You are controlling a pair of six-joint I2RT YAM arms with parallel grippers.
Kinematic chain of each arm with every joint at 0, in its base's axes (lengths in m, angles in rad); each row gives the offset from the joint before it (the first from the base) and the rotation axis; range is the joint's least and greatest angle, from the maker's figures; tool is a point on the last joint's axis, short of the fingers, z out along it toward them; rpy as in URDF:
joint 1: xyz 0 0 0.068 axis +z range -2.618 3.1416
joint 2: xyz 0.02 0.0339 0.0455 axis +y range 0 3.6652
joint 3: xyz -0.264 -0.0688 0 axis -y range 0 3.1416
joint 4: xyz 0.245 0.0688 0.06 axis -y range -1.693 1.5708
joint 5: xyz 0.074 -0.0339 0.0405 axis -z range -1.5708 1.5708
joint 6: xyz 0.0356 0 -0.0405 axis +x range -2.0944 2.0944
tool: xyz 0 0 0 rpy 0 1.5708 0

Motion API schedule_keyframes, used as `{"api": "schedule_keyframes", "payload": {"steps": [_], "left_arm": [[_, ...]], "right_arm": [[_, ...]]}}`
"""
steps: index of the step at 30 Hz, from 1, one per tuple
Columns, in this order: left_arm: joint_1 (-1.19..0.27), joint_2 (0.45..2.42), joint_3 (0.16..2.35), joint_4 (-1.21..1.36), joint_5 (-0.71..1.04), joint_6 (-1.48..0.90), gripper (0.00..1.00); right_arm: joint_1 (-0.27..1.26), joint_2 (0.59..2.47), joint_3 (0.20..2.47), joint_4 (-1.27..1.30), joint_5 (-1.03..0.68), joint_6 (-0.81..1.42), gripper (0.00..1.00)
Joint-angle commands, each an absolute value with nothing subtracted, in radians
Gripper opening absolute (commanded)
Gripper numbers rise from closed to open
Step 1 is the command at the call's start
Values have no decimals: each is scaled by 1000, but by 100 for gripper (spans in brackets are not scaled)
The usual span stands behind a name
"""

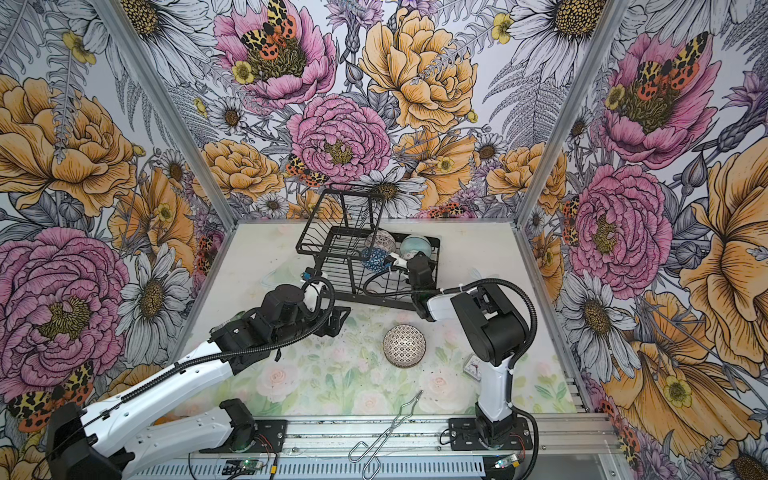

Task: Load the bowls into the dish rack
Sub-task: 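Open the right gripper to release the green-patterned bowl in the rack, then withdraw right gripper from the rack while left gripper moves to the brown-patterned bowl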

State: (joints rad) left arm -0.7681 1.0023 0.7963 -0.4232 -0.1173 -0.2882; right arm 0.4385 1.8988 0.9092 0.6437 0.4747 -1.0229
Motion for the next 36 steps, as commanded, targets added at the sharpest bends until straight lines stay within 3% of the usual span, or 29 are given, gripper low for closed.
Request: {"api": "schedule_keyframes", "payload": {"steps": [1,4,6,8,11,13,18,23,29,32,36], "left_arm": [[-759,986,793,-432,-97,-297,99],[-760,985,796,-433,-95,-296,99],[-760,985,798,-433,-95,-295,99],[-760,986,802,-437,-97,-293,99],[-760,990,806,-440,-100,-288,99],[-759,995,811,-441,-98,-282,99],[-774,1013,830,-446,-114,-282,99],[-819,1050,851,-444,-160,-284,99],[-902,1149,910,-449,-173,-293,99],[-928,1210,933,-451,-154,-307,99],[-964,1315,976,-470,-134,-327,99]], "right_arm": [[433,1836,936,587,479,-971,30],[434,1812,931,575,491,-971,32],[436,1787,922,561,501,-964,41],[441,1747,906,549,510,-945,57],[458,1678,889,505,539,-896,72],[476,1627,883,452,575,-848,99],[540,1489,911,191,631,-650,100],[591,1335,980,-122,659,-277,99],[583,1099,949,-346,473,52,99],[548,1056,977,-489,319,163,100],[518,1042,977,-600,266,242,99]]}}
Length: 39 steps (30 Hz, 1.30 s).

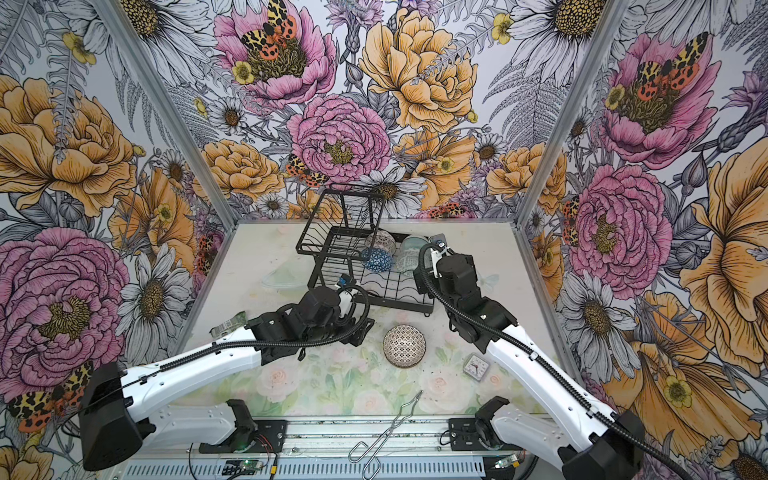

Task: Load the bowls into the dish rack
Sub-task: 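Withdraw right gripper from the rack while left gripper moves to the brown-patterned bowl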

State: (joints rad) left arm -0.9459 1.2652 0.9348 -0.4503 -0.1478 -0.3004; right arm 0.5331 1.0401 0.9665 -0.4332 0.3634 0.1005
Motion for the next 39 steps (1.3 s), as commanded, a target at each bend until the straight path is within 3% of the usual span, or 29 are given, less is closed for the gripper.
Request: {"api": "schedule_keyframes", "payload": {"steps": [1,4,9,19,28,39], "left_arm": [[-975,1344,991,-479,-139,-327,99],[-1009,1427,1038,-506,-163,-331,97],[-1051,1540,1118,-531,-171,-332,86],[-1059,1661,1174,-528,-149,-348,42],[-1057,1708,1202,-529,-140,-347,30],[-1051,1709,1200,-529,-133,-349,4]], "right_arm": [[513,1037,969,-609,262,254,100],[491,1032,947,-614,259,276,100],[471,1065,947,-612,257,276,100],[463,1100,950,-611,258,276,100],[462,1081,944,-611,256,270,100],[461,1062,936,-612,257,270,99]]}}
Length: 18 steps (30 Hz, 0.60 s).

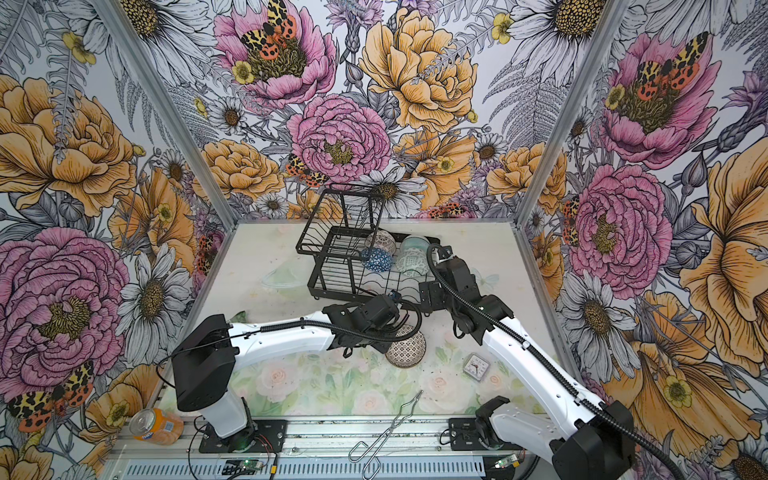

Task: Load the bowls into the dish rack
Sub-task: 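Withdraw right gripper from the rack while left gripper moves to the brown-patterned bowl, then grasp the brown-patterned bowl rim with the left gripper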

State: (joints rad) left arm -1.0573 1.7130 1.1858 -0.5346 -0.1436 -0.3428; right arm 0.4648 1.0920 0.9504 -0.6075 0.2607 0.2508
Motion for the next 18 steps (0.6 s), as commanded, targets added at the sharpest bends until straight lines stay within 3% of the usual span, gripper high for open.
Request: {"api": "schedule_keyframes", "payload": {"steps": [1,18], "left_arm": [[-1049,1706,1199,-530,-134,-348,1],[-1079,1679,1253,-594,-280,-316,0]], "right_arm": [[460,1060,935,-612,258,270,100],[456,1049,927,-611,256,270,99]]}}
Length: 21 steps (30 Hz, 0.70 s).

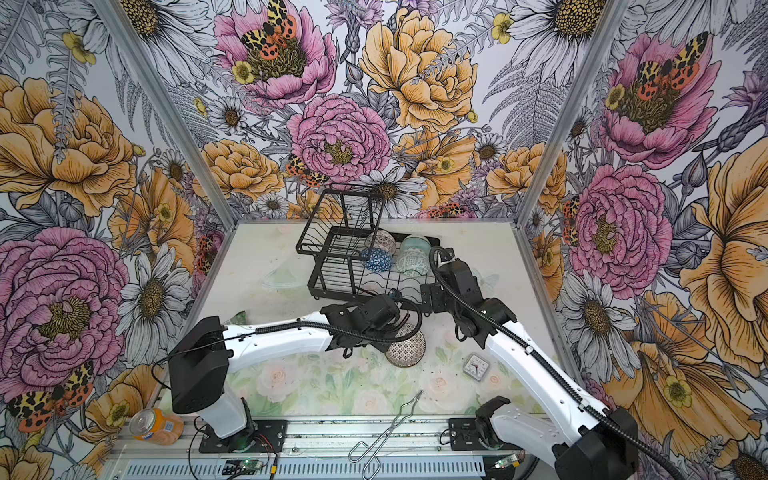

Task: Load the bowls into the dish rack
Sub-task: 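Grasp the brown-patterned bowl rim with the left gripper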

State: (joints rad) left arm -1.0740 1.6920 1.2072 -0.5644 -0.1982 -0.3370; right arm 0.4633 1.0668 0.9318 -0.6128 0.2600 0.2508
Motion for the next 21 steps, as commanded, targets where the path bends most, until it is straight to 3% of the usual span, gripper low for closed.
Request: {"api": "schedule_keyframes", "payload": {"steps": [1,4,14,21], "left_arm": [[-1084,1688,1263,-606,-293,-314,0],[-1088,1701,1277,-618,-299,-309,2],[-1079,1702,1262,-607,-253,-332,39],[-1063,1713,1208,-544,-160,-361,43]], "right_arm": [[456,1049,925,-611,256,269,99],[455,1047,922,-611,258,267,100],[451,1042,916,-611,259,268,99],[449,1033,907,-611,258,266,100]]}}
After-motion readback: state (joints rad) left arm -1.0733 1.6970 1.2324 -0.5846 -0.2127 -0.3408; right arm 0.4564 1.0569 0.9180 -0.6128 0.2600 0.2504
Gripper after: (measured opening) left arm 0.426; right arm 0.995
